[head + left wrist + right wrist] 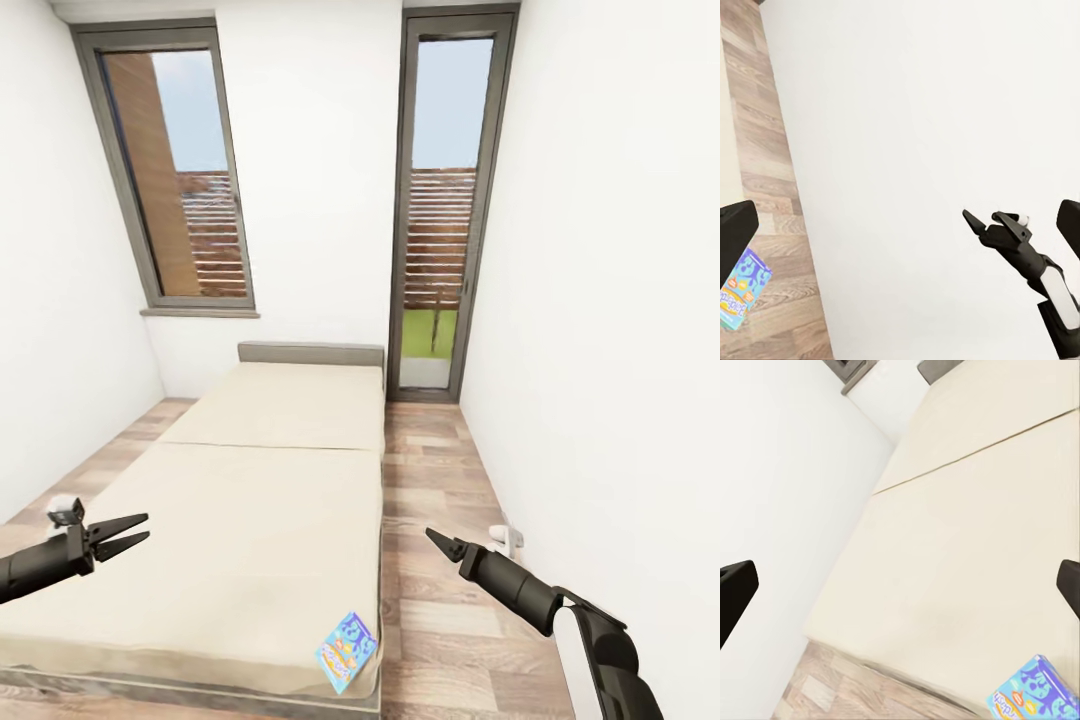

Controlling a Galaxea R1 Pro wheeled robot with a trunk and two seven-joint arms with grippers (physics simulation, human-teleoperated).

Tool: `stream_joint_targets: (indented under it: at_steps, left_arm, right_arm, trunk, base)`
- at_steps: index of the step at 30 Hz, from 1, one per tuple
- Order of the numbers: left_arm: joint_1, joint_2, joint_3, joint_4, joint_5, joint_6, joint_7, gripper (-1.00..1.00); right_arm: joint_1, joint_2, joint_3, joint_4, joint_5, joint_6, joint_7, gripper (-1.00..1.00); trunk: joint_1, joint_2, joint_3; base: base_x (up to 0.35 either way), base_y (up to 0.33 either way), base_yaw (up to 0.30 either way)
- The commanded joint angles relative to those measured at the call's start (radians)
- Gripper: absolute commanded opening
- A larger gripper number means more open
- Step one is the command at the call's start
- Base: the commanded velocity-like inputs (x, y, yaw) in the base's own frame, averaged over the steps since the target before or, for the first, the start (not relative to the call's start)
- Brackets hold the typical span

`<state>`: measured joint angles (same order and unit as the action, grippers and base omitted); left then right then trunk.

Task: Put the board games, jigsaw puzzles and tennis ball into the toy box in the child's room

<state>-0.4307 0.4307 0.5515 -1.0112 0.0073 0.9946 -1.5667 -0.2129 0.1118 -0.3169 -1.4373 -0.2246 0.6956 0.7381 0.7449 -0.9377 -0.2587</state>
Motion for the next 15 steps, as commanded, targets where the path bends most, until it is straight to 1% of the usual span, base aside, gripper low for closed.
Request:
stream_joint_targets:
  at_steps: [1, 4, 6, 10, 11, 12, 14, 15]
  left_arm:
    - [0.0, 0.0, 0.003, 0.0, -0.002, 0.011, -0.004, 1.0]
    - [-0.001, 0.0, 0.004, 0.0, -0.005, 0.014, -0.004, 1.0]
    - [-0.001, -0.001, 0.002, -0.001, -0.006, 0.016, -0.004, 1.0]
    - [-0.001, -0.002, -0.023, -0.001, -0.012, 0.019, -0.004, 1.0]
    - [-0.001, -0.002, -0.041, -0.001, -0.018, 0.019, -0.004, 1.0]
    - [-0.001, -0.002, -0.051, -0.001, -0.023, 0.017, -0.004, 1.0]
    - [-0.001, -0.003, -0.078, -0.001, -0.053, 0.011, -0.004, 1.0]
    - [-0.001, -0.004, -0.082, -0.001, -0.066, 0.009, -0.004, 1.0]
  right_arm:
    - [-0.001, 0.001, -0.002, 0.0, -0.003, 0.006, 0.003, 1.0]
    - [-0.001, 0.002, -0.002, 0.0, -0.003, 0.006, 0.003, 1.0]
    - [-0.001, 0.002, -0.002, 0.0, -0.002, 0.006, 0.003, 1.0]
    - [-0.001, 0.002, -0.001, 0.0, -0.001, 0.005, 0.001, 1.0]
    - [-0.001, 0.002, -0.001, 0.0, 0.001, 0.004, -0.004, 1.0]
    - [-0.001, 0.003, -0.001, 0.0, 0.001, 0.004, -0.007, 1.0]
    - [-0.001, 0.004, 0.0, 0.0, 0.0, 0.001, -0.036, 1.0]
    - [-0.001, 0.004, 0.001, 0.0, 0.0, 0.002, -0.046, 1.0]
  trunk:
    - [0.004, -0.008, -0.005]
    - [0.016, -0.029, -0.014]
    - [0.023, -0.043, -0.021]
    - [0.039, -0.071, -0.033]
    - [0.042, -0.078, -0.037]
    - [0.046, -0.085, -0.04]
    - [0.054, -0.099, -0.046]
    - [0.058, -0.106, -0.049]
  base:
    - [0.0, 0.0, -0.237]
    - [0.0, 0.0, -0.232]
    - [0.0, 0.0, -0.151]
    - [0.0, 0.0, -0.064]
    - [0.0, 0.0, -0.028]
    - [0.0, 0.0, -0.023]
    - [0.0, 0.0, -0.012]
    - [0.0, 0.0, -0.007]
